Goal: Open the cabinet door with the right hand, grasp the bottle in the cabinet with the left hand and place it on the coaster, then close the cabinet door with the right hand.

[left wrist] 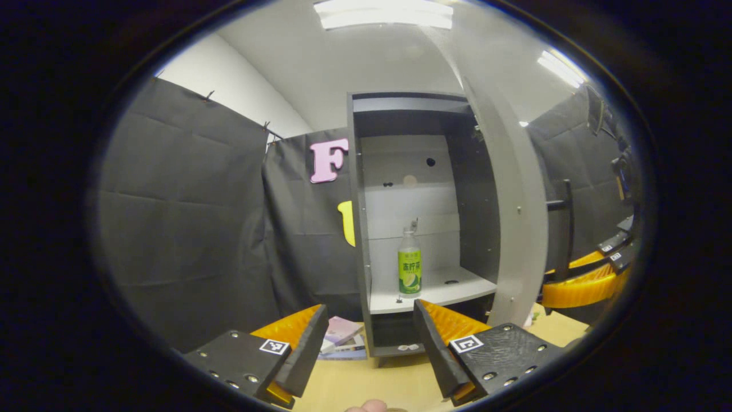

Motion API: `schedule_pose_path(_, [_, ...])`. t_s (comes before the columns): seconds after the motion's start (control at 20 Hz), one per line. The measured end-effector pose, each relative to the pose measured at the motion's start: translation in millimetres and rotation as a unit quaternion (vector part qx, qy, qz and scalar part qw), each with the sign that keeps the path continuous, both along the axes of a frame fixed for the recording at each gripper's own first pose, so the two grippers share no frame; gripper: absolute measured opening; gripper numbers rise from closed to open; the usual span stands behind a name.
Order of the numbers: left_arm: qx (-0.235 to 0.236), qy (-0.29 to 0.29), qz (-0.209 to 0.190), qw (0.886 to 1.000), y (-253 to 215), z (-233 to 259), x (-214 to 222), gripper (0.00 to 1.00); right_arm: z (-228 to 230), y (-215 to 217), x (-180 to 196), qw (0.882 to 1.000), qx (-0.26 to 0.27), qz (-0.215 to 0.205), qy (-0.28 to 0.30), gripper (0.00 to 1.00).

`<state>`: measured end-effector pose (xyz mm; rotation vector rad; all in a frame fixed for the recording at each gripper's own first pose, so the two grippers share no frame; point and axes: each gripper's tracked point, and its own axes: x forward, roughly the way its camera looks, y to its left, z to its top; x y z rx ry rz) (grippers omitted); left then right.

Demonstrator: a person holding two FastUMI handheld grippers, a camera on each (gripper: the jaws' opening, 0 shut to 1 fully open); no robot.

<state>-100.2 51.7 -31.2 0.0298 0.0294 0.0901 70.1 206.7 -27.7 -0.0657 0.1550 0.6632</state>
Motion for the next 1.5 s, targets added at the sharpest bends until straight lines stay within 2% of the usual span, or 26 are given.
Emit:
schedule_pose_path(0.05, [0.005, 0.003, 0.008, 1.0, -2, 0, 3, 0.9, -1, 0, 1, 1.0, -0.005, -0.006, -0.005, 0.21])
schedule_pose_path(0.15, [0.037, 0.003, 0.047, 0.998, 3, 4, 6, 0.89, -3, 1, 2, 1.0, -0.011, -0.018, -0.021, 0.2])
schedule_pose_path(0.25, [0.027, 0.006, 0.038, 0.999, -17, 1, 18, 0.86, 0, -2, 3, 0.999, -0.002, -0.028, -0.029, 0.2])
schedule_pose_path(0.3, [0.016, 0.008, 0.035, 0.999, -25, -2, 24, 0.91, 1, -4, 3, 0.999, 0.005, -0.033, -0.029, 0.2])
schedule_pose_path(0.35, [0.007, 0.008, 0.034, 0.999, -31, -3, 30, 0.91, 2, -7, 3, 0.999, 0.011, -0.038, -0.029, 0.2])
schedule_pose_path(0.4, [0.003, 0.01, 0.035, 0.999, -37, -4, 36, 0.86, 3, -11, 3, 0.999, 0.014, -0.045, -0.027, 0.2])
schedule_pose_path(0.55, [0.02, 0.032, 0.068, 0.997, -36, -20, 62, 0.89, 3, -25, -4, 0.997, 0.027, -0.073, -0.025, 0.21])
schedule_pose_path(0.6, [0.011, 0.031, 0.058, 0.998, -44, -21, 74, 0.9, 3, -29, -7, 0.995, 0.022, -0.087, -0.032, 0.21])
schedule_pose_path(0.65, [-0.002, 0.03, 0.043, 0.999, -52, -24, 90, 0.91, 3, -33, -10, 0.993, 0.012, -0.105, -0.043, 0.16])
schedule_pose_path(0.7, [-0.012, 0.026, 0.028, 0.999, -60, -27, 105, 0.86, 4, -38, -13, 0.991, -0.003, -0.125, -0.056, 0.17])
schedule_pose_path(0.75, [-0.018, 0.023, 0.015, 0.999, -63, -30, 118, 0.91, 4, -42, -18, 0.987, -0.011, -0.146, -0.062, 0.16])
schedule_pose_path(0.8, [-0.018, 0.021, 0.007, 1.0, -64, -35, 134, 0.86, 5, -44, -25, 0.984, -0.012, -0.165, -0.061, 0.16])
schedule_pose_path(0.85, [-0.022, 0.023, -0.004, 0.999, -67, -42, 149, 0.86, 6, -48, -34, 0.982, -0.007, -0.182, -0.057, 0.16])
schedule_pose_path(0.9, [-0.025, 0.022, -0.013, 0.999, -71, -48, 164, 0.91, 8, -53, -42, 0.979, -0.001, -0.198, -0.052, 0.16])
schedule_pose_path(0.95, [-0.024, 0.023, -0.017, 0.999, -72, -54, 179, 0.86, 12, -59, -53, 0.976, 0.006, -0.212, -0.048, 0.16])
schedule_pose_path(1.0, [-0.02, 0.023, -0.019, 0.999, -70, -58, 193, 0.91, 15, -65, -63, 0.973, 0.012, -0.226, -0.042, 0.16])
schedule_pose_path(1.05, [-0.015, 0.022, -0.025, 0.999, -72, -62, 207, 0.86, 18, -73, -72, 0.97, 0.017, -0.24, -0.036, 0.16])
schedule_pose_path(1.1, [-0.007, 0.022, -0.025, 0.999, -70, -65, 221, 0.91, 17, -77, -77, 0.966, 0.017, -0.256, -0.03, 0.16])
schedule_pose_path(1.15, [-0.001, 0.019, -0.022, 1.0, -66, -67, 233, 0.86, 15, -83, -86, 0.962, 0.016, -0.271, -0.025, 0.16])
schedule_pose_path(1.2, [-0.003, 0.015, -0.028, 0.999, -67, -69, 246, 0.86, 13, -83, -95, 0.96, 0.017, -0.278, -0.02, 0.16])
schedule_pose_path(1.25, [-0.008, 0.013, -0.035, 0.999, -68, -73, 256, 0.91, 12, -79, -99, 0.959, 0.021, -0.281, -0.015, 0.14])
schedule_pose_path(1.4, [-0.011, 0.011, -0.053, 0.998, -71, -87, 285, 0.91, 4, -71, -114, 0.955, 0.018, -0.297, -0.004, 0.14])
schedule_pose_path(1.5, [-0.007, 0.006, -0.052, 0.999, -71, -89, 300, 0.9, 0, -79, -130, 0.947, 0.012, -0.321, 0.006, 0.18])
